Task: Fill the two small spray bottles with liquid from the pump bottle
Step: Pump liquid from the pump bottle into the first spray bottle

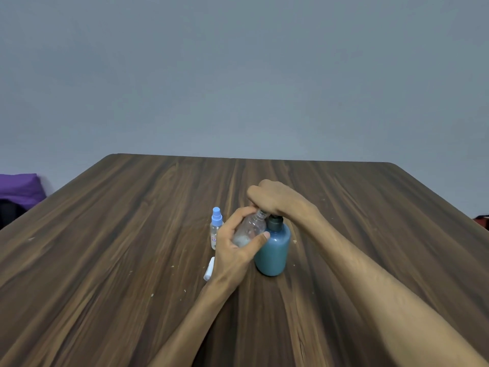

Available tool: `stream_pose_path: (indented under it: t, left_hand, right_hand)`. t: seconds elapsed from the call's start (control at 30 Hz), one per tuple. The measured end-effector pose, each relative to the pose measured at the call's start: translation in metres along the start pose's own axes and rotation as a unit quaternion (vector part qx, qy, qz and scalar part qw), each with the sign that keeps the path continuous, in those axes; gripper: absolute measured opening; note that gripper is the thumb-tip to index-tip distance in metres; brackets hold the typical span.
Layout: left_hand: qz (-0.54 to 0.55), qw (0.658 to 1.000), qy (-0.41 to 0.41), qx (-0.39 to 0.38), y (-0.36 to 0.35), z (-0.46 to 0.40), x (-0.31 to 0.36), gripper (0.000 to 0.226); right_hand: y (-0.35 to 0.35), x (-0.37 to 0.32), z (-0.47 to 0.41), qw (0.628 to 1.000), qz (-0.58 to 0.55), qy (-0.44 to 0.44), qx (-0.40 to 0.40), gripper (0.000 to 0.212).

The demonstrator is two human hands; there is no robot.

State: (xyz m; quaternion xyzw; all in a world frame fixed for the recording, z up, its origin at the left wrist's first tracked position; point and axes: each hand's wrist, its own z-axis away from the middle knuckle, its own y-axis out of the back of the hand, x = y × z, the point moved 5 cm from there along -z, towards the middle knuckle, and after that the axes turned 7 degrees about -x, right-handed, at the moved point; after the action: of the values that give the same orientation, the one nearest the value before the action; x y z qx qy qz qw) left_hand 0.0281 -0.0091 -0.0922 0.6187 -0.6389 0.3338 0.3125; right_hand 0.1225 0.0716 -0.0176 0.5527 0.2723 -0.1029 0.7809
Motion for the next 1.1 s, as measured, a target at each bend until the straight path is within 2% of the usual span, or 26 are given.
stream_pose_path:
  t: [0.1,0.2,0.37,0.57,0.67,0.8,0.93,1.1]
  left_hand:
    - [-0.002,1.000,-0.010,0.007,0.000,-0.001,0.000,0.037]
    - [-0.004,1.000,-0.003,0.003,-0.001,0.000,0.000,0.037]
    - [-0.019,1.000,-0.019,0.009,-0.001,0.000,0.004,0.041]
    - [-0.016,1.000,-0.012,0.016,-0.001,0.000,0.003,0.039]
    - [-0.020,0.999,-0.018,0.017,0.000,-0.001,0.002,0.039]
    - [-0.025,0.999,-0.013,0.018,-0.001,-0.001,-0.001,0.038]
    - [-0.035,0.999,-0.028,0.018,-0.001,-0.001,0.004,0.039]
    - [-0.034,0.999,-0.022,0.022,-0.001,-0.001,0.004,0.041]
  right_hand:
    - [0.005,-0.001,0.000,1.000,-0.001,0.004,0.015,0.038]
    - [-0.002,0.003,-0.002,1.000,0.011,-0.009,-0.001,0.027]
    - [0.006,-0.002,0.001,1.000,0.024,0.004,0.012,0.038]
    - [0.001,0.000,0.000,0.999,0.032,-0.013,-0.004,0.032]
    - [0.008,-0.003,0.002,1.000,0.023,-0.002,0.009,0.042]
    - [0.000,0.003,-0.001,0.999,0.037,-0.008,0.007,0.033]
    - [0.009,0.000,0.000,0.999,0.038,0.005,0.026,0.043]
    - [0.001,0.003,0.001,0.998,0.066,-0.008,0.012,0.035]
